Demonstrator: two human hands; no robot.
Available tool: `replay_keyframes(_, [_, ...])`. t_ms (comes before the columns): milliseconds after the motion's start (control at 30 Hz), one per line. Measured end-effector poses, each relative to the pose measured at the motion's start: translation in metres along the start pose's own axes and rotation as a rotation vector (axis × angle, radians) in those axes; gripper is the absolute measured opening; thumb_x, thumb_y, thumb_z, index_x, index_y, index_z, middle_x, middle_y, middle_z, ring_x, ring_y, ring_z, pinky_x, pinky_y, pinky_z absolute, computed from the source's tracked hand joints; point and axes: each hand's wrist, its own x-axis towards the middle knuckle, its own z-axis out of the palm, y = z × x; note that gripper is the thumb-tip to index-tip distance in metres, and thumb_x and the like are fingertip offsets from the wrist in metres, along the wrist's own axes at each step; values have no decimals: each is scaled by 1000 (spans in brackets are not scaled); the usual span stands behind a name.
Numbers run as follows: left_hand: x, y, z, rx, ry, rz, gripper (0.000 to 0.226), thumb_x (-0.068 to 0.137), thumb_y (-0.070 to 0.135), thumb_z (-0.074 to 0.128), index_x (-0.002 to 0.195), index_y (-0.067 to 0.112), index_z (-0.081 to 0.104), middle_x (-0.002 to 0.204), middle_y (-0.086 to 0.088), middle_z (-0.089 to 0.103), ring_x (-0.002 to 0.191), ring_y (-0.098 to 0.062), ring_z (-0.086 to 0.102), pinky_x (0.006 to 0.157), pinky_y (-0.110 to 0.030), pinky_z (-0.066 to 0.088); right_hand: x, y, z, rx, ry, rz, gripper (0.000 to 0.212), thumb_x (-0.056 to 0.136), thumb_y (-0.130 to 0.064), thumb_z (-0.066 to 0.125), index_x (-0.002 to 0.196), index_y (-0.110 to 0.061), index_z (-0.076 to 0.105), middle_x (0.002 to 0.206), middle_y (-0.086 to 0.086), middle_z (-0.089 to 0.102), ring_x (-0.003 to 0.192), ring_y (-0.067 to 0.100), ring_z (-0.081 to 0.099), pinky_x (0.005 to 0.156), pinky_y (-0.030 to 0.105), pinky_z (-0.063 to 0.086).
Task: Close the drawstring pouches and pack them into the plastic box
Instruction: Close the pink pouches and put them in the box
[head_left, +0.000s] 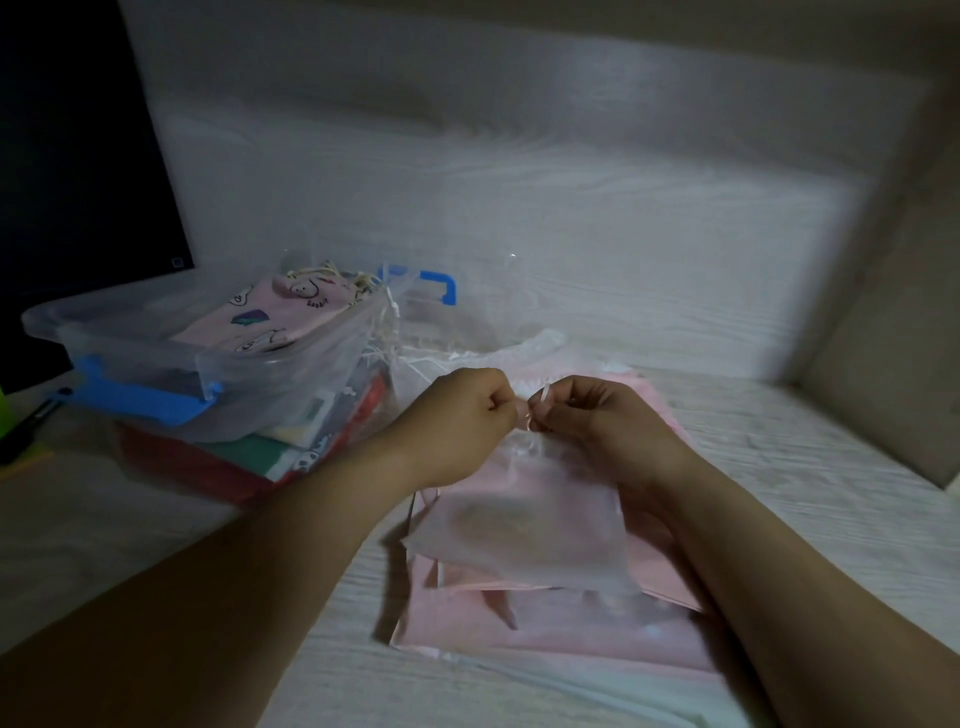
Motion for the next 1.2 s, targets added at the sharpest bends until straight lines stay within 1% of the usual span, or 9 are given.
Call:
replay_keyframes(100, [1,2,-1,-246,-66,-98,31,97,26,65,67,21,66,62,5,58,55,-12,44,54,-25,35,3,1,0,-33,13,-15,17,93,1,68,80,-10,70,87,13,72,84,26,60,75,36,46])
replay_keyframes(167, [1,2,0,-309,-79,-107,31,97,22,67,66,20,70,60,9,62,49,-4,45,50,-19,36,4,0,0,-62,23,-40,16,93,2,68,81,-9,70,86,11,73,79,23,64,69,29,51])
replay_keyframes(267, [-1,0,1,-304,-55,-44,29,91,13,72,64,24,74,65,13,67,60,4,56,61,-10,45,4,0,-1,-86,20,-58,10,92,4,68,86,-4,71,82,6,75,70,15,66,64,23,53])
replay_keyframes(400, [-1,-4,5,-321,-39,18,7,87,12,77,80,13,74,75,2,70,69,-7,59,70,-24,49,6,0,-2,-94,15,-52,14,92,5,67,85,-6,71,81,7,73,70,16,64,64,23,51])
replay_keyframes(533, [-1,-7,6,-349,-55,37,11,90,16,78,93,9,70,75,-3,67,66,-8,55,65,-21,48,3,-3,-4,-98,-13,-40,12,95,-2,68,85,-8,71,82,15,66,73,23,55,61,28,44])
replay_keyframes(667, [1,-14,9,-319,-60,55,13,91,21,79,91,11,71,86,-17,73,72,-13,59,73,-33,50,1,-4,-3,-119,-39,-43,15,96,-6,68,83,-11,71,80,13,66,68,20,55,59,27,44])
replay_keyframes(767, [2,-14,8,-302,-66,73,13,93,19,76,86,11,69,72,-7,67,64,-12,55,66,-30,47,0,-4,-2,-104,-18,-38,13,96,-7,68,83,-11,71,77,9,68,62,15,56,55,24,43])
replay_keyframes(933, [0,-13,6,-279,-95,93,7,97,12,71,90,10,72,76,4,68,69,-8,59,69,-25,50,-3,-3,-3,-72,-1,-32,7,95,-5,68,89,-6,70,79,5,70,62,12,59,53,20,44])
replay_keyframes(1200, [-2,-14,9,-353,-84,58,19,94,17,76,93,2,65,69,-7,54,64,-18,46,59,-27,40,0,-1,-3,-124,-15,-62,10,95,-3,68,86,-7,72,83,11,70,72,20,60,62,25,48])
